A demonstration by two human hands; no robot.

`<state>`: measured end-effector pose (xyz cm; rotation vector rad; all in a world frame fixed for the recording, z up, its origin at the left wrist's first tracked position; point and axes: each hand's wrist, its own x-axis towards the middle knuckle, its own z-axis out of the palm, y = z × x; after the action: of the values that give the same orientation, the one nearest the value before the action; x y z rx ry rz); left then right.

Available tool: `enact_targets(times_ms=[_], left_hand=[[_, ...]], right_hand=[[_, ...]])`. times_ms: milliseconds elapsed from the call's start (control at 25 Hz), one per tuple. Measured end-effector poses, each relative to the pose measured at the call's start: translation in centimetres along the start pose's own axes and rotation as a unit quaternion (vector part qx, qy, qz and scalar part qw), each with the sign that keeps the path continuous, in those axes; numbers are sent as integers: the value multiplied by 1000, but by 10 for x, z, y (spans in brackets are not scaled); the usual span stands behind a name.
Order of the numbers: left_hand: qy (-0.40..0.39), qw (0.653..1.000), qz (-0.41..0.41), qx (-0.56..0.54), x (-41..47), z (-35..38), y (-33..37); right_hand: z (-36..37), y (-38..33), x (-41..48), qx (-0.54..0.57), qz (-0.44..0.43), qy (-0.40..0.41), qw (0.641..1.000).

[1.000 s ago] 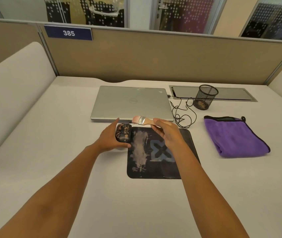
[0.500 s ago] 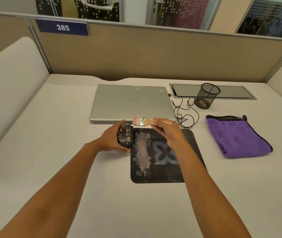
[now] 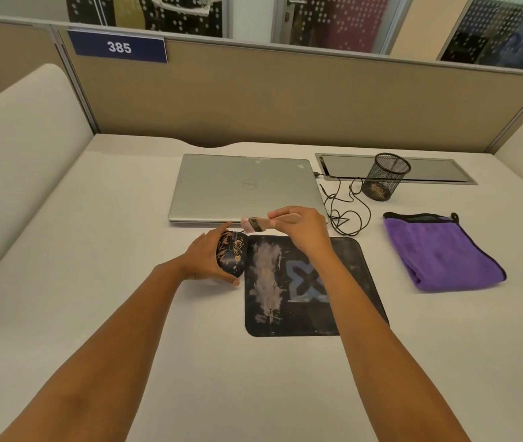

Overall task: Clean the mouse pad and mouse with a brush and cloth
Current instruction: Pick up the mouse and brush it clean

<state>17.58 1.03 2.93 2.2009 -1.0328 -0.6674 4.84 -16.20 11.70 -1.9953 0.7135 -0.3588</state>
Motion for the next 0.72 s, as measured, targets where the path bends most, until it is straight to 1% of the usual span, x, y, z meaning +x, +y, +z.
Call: enact_targets(times_ms=[80,200,280,720], left_hand=[[2,1000,5,5,-1,0,1],[2,1000,10,10,-3,-1,3],[1,1000,8,16,-3,-1,3],[-18,999,-1,26,-2,-3,2]], right_hand=[[5,-5,2,-63,-45,0,997],[11,-11,6,-116,-52,-8,992],[14,-14,7,-145,-53,-33,987],[-1,-29,-11,-175,-82,-117,974]])
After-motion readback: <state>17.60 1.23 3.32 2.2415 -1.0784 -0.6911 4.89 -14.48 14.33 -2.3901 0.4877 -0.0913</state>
